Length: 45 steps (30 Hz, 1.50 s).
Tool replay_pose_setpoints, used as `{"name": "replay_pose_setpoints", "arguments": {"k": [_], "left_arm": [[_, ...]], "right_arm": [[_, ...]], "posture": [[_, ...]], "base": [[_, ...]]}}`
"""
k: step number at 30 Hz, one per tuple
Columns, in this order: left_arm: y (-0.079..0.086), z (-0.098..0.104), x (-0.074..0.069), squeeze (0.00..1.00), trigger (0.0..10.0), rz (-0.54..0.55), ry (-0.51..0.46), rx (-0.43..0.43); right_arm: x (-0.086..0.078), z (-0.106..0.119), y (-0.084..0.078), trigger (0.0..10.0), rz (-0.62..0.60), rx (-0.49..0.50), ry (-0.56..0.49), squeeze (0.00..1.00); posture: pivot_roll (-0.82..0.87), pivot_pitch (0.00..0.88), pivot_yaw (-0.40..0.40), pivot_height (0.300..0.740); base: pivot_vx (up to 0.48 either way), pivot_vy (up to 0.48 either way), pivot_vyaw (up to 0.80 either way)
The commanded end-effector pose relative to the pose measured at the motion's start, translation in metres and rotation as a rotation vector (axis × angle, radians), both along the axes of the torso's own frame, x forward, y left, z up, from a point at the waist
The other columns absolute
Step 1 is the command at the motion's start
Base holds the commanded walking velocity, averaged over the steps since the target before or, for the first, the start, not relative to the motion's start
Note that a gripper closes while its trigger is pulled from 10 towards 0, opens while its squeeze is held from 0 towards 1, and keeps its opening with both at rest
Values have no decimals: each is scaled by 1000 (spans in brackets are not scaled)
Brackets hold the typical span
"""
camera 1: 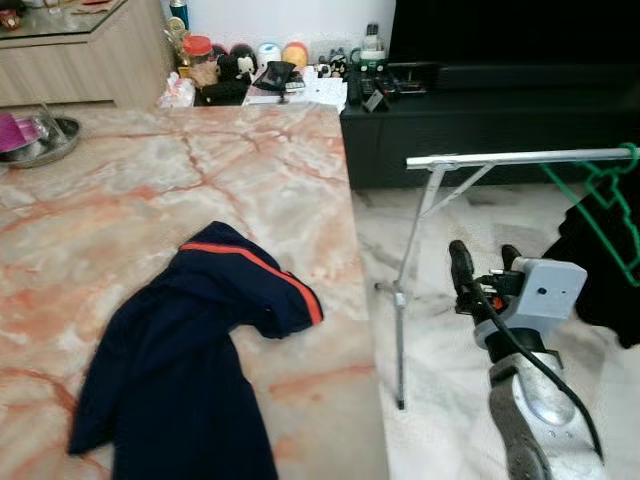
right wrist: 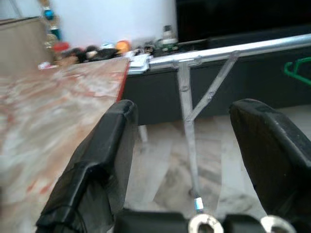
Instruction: Hang hanger
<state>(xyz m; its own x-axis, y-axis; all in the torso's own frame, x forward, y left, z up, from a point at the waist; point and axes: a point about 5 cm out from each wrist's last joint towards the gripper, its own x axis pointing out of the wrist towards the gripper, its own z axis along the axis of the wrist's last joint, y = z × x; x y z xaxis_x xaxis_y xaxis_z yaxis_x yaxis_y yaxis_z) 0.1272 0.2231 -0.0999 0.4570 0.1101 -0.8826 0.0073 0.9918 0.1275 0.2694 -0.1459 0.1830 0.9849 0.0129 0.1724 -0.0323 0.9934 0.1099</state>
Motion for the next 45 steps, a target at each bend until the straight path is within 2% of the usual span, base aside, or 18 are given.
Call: {"name": "replay_pose_setpoints", "arguments": {"k": [1, 10, 16, 21, 25, 26, 28, 29, 30, 32, 35, 37, 38, 45], "left_arm": [[-7, -6, -14, 0, 10000, -17, 55, -20], [-7, -6, -14, 0, 10000, -19, 57, -19], [-6, -6, -14, 0, 10000, -19, 57, -18], [-6, -6, -14, 0, 10000, -21, 57, -18], [-6, -6, -14, 0, 10000, -21, 57, -19], [-6, -6, -14, 0, 10000, -21, 57, -19], [-6, -6, -14, 0, 10000, -23, 58, -19], [-6, -6, -14, 0, 10000, -23, 58, -19], [-6, -6, -14, 0, 10000, -23, 57, -19], [-6, -6, -13, 0, 10000, -23, 57, -18], [-6, -5, -13, 0, 10000, -22, 56, -17], [-5, -4, -8, 0, 10000, -15, 45, -16], [-5, -3, -6, 0, 10000, -15, 41, -16], [-6, 2, 12, 0, 10000, -19, -1, -17]], "right_arm": [[-1, 0, -5, 10000, -15, 0, 0, 0], [-1, -3, -5, 10000, -8, -4, 5, 0], [-1, -19, -13, 10000, 10, -47, 68, 0], [-3, -54, -32, 10000, -14, -69, 178, 0], [-8, -108, -52, 10000, -63, -33, 374, 0], [-8, -108, -52, 10000, -63, -33, 374, 0], [-21, -160, -62, 10000, -80, -16, 550, 0], [-21, -160, -62, 10000, -80, -16, 550, 0], [-27, -179, -63, 10000, -73, 3, 620, 0], [-37, -200, -65, 10000, -82, 12, 708, 0], [-46, -215, -66, 10000, -86, 19, 776, 0], [-63, -238, -62, 10000, -62, -3, 899, 0], [-67, -243, -61, 10000, -52, -19, 929, 0], [-74, -256, -48, 10000, -7, -10, 1015, 0]], "posture": [[-46, 181, -6, 740], [-46, 185, -6, 740], [-48, 186, -5, 740], [-50, 186, -4, 740], [-54, 183, -2, 740], [-54, 183, -2, 740], [-52, 178, 3, 740], [-52, 178, 3, 740], [-52, 178, 3, 740], [-50, 169, 4, 740], [-50, 159, 3, 740], [-57, 124, 6, 740], [-55, 116, 6, 740], [-59, 48, 3, 740]], "base": [[0, -352, 0], [0, -355, 0], [0, -355, 0], [0, -355, 0], [0, -356, 0], [0, -356, 0], [0, -354, 0], [0, -352, 0], [0, -356, 0], [0, -356, 0], [0, -358, 0], [0, -356, 0], [0, -356, 0], [0, -355, 0]]}}
